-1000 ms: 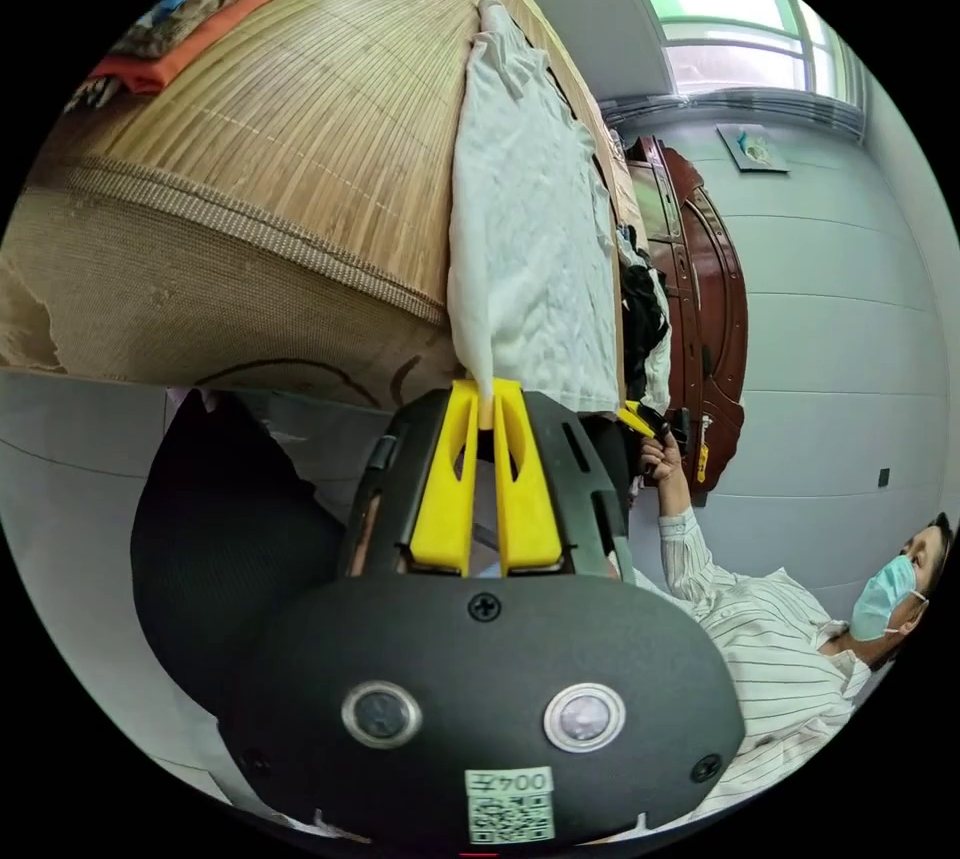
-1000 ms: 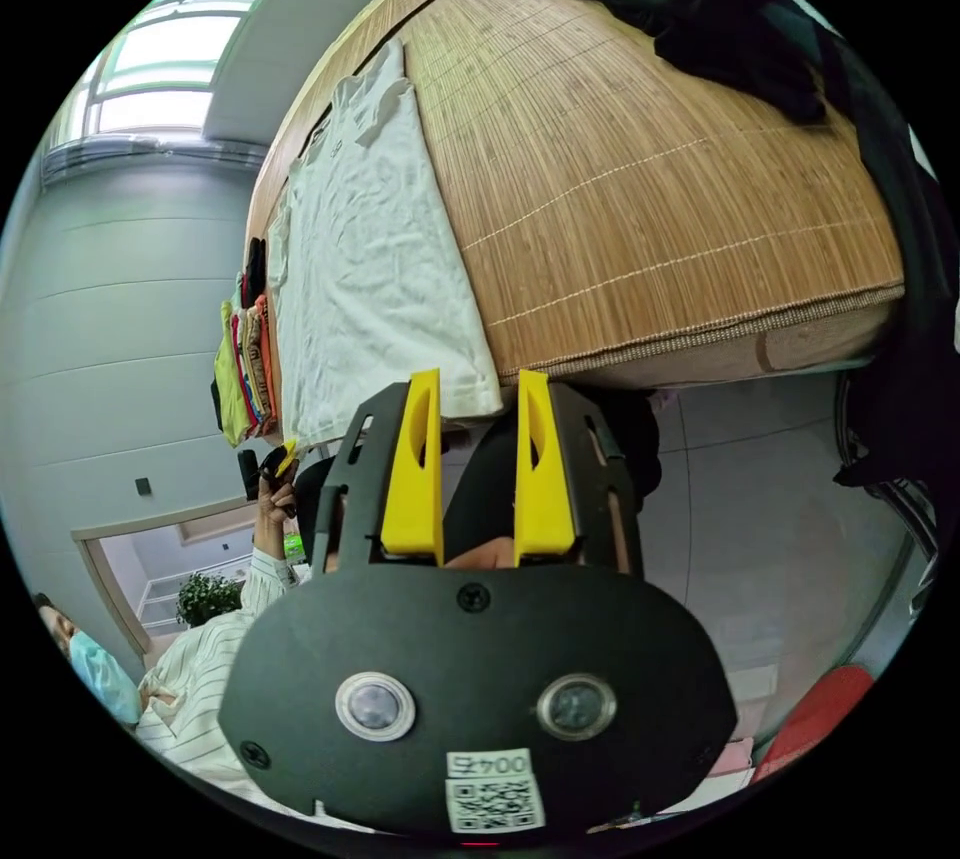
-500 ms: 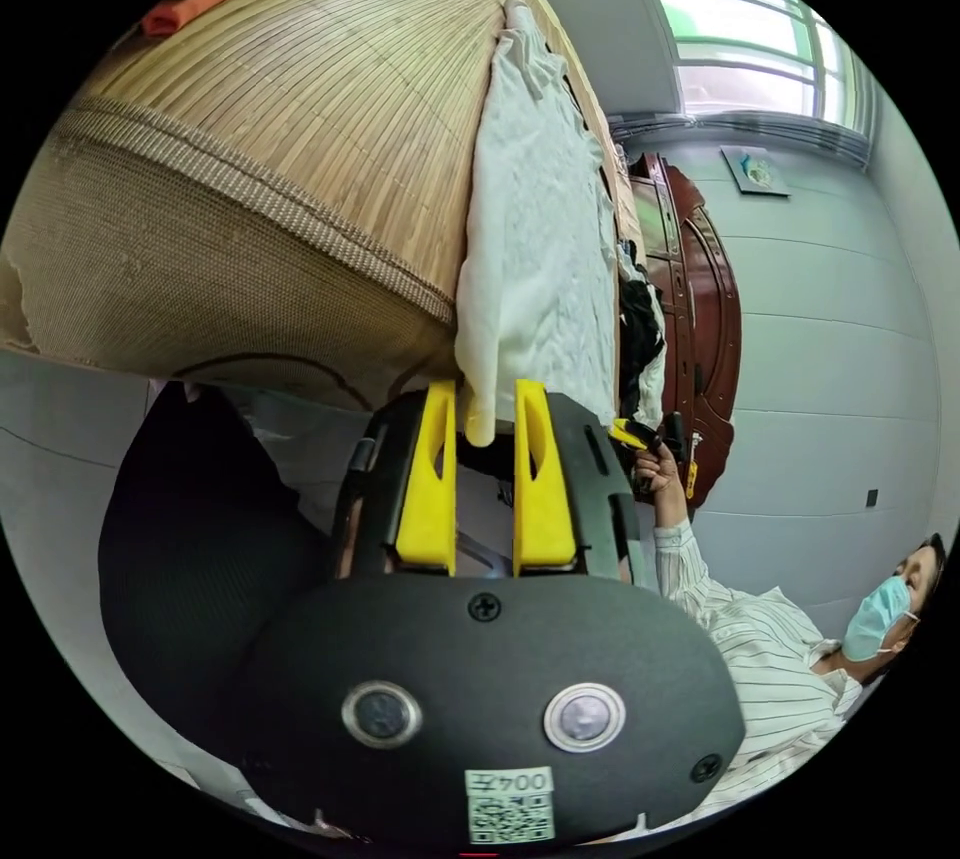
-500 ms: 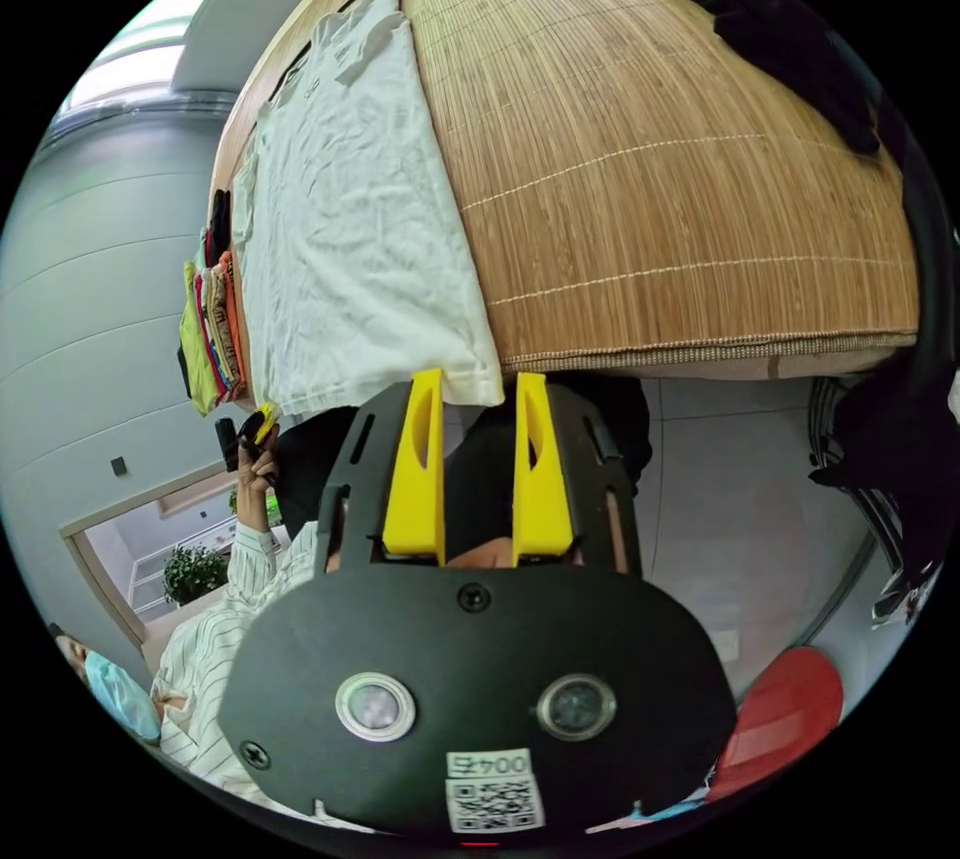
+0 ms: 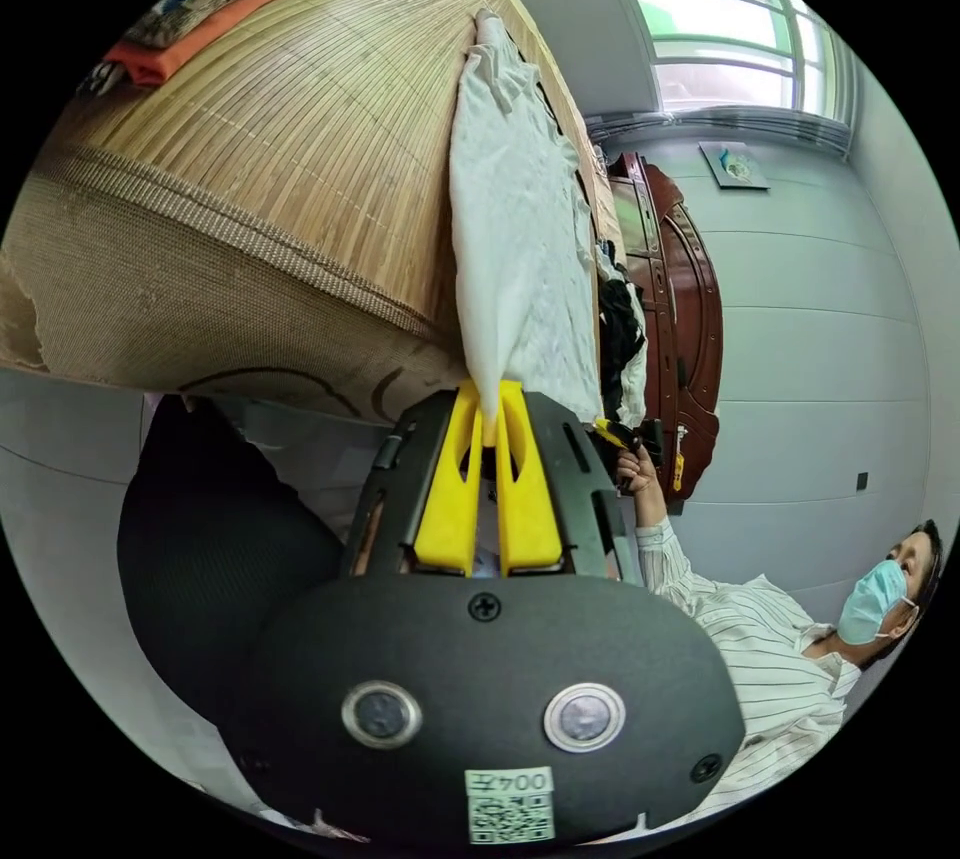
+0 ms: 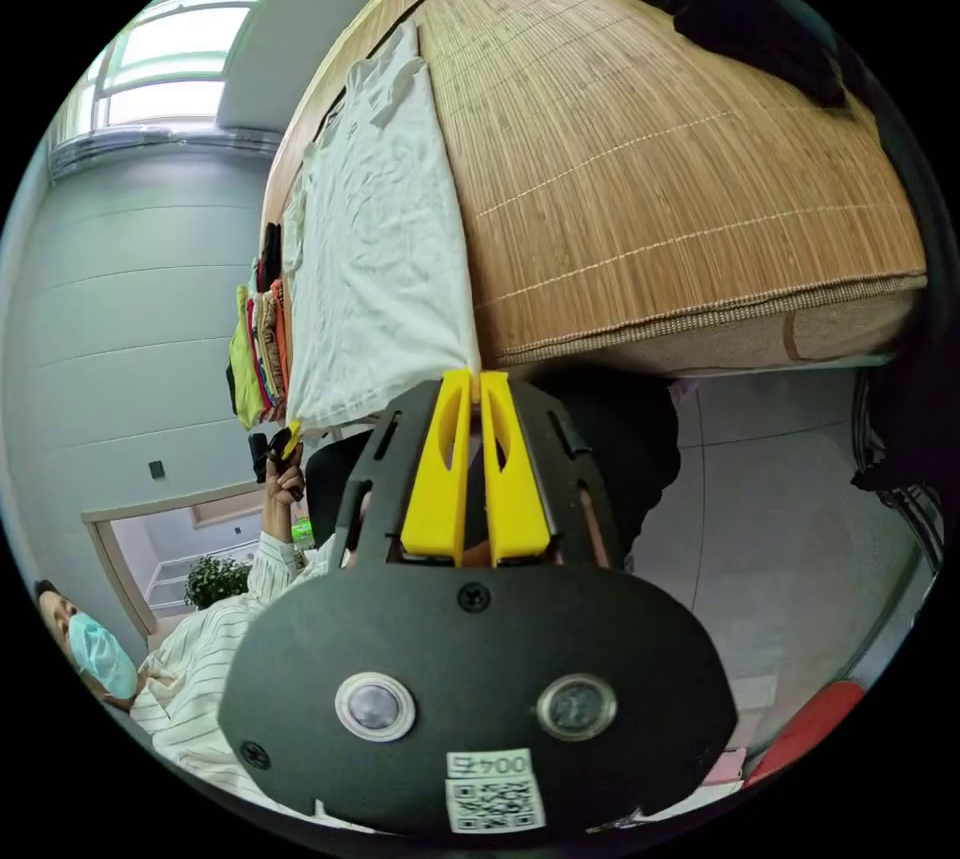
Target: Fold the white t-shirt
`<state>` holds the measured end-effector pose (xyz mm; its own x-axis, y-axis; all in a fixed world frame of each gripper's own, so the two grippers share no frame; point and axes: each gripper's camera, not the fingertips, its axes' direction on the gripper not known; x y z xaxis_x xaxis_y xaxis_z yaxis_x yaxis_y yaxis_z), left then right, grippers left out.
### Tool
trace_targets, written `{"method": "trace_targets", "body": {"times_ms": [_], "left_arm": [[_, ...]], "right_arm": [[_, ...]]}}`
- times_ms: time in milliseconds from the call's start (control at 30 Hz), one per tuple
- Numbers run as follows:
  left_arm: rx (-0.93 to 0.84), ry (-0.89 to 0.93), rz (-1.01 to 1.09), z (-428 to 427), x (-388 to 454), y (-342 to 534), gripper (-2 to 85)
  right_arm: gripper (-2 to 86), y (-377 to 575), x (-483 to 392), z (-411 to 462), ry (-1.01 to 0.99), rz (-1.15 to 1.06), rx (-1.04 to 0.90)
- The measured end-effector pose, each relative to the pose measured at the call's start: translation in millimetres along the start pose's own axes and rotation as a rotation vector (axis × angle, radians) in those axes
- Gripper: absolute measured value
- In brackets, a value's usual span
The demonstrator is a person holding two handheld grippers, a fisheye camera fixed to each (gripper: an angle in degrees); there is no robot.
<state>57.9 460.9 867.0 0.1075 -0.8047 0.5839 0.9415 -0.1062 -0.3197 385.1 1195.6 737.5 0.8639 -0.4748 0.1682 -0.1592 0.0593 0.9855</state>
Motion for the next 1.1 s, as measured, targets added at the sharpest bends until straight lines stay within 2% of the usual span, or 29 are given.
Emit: {"method": "trace_targets", "body": {"times_ms": [133,367,800,967,1100], "left_arm": [[-0.014,-0.002,-0.001,-12.9,4.6,-1.2,3.8],[-0.036,-0.027,-0.018,-22.9,11.3,12.8,3.7],[0.048,-0.222,0.002,-65.1,26.4,146.8,3.2],[0.053,-0.176,0.009,-82.1,18.8,191.0,3.4],[0.124,-0.048,0.011,-106.9,8.6,194.9,3.6]], "right_arm": [[0.0,19.4,8.4,-20.9,-0.141,-0.028,0.08],[-0.5,48.0,1.3,-41.4,-0.127,-0.105,0.143],[-0.6,142.4,28.6,-63.9,-0.198,-0.136,0.193],[-0.6,174.2,49.3,-79.5,-0.27,-0.111,0.236],[-0.5,173.6,54.3,-89.0,-0.348,-0.108,0.277]]}}
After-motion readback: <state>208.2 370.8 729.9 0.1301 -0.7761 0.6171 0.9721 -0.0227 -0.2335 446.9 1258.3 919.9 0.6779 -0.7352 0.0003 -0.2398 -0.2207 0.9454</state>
